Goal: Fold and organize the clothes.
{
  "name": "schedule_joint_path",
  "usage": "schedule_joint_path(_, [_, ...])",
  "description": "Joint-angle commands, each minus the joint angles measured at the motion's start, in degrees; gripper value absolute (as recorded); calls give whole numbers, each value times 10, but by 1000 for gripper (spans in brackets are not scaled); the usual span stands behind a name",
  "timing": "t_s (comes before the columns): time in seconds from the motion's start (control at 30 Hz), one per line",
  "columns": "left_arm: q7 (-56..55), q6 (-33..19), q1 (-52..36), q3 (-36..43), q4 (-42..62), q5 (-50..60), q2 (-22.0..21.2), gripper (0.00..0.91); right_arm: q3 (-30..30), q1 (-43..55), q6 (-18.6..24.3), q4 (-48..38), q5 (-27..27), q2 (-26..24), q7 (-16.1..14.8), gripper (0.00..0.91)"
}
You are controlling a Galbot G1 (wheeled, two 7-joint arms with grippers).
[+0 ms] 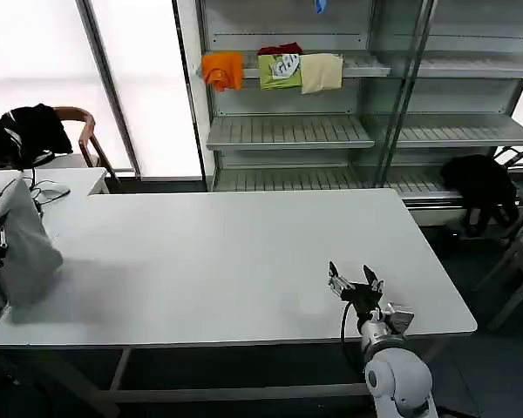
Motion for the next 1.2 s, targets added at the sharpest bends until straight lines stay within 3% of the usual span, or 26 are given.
schedule_joint_path(0.03, [-7,-23,79,124,-89,158,-118,30,5,-11,7,-6,1,-1,-1,907])
schedule_joint_path(0.17, [-55,-32,93,226,-69,203,-214,30,13,-18,9,-3,2,-6,-1,907])
schedule_joint_path(0.3, [-78,-12,78,291,-78,214,-246,30,22,-21,8,2,4,-10,-1,907])
schedule_joint_path(0.47, [-92,26,27,330,-96,159,-237,30,26,-26,8,10,6,-14,-1,907])
schedule_joint_path(0.63, [-112,26,-22,378,-65,71,-223,30,27,-24,5,16,7,-14,0,907])
schedule_joint_path(0.93, [-135,-42,-67,523,5,34,-243,30,26,-20,-4,27,3,-9,1,907])
schedule_joint_path(0.97, [-135,-52,-71,540,10,37,-243,292,26,-20,-6,30,1,-8,1,907])
schedule_joint_path(1.0, [-135,-57,-74,551,13,37,-244,907,25,-21,-7,32,1,-8,1,907])
schedule_joint_path(1.2, [-149,-90,-87,571,3,15,-242,907,7,-28,-6,33,-18,-6,-10,907])
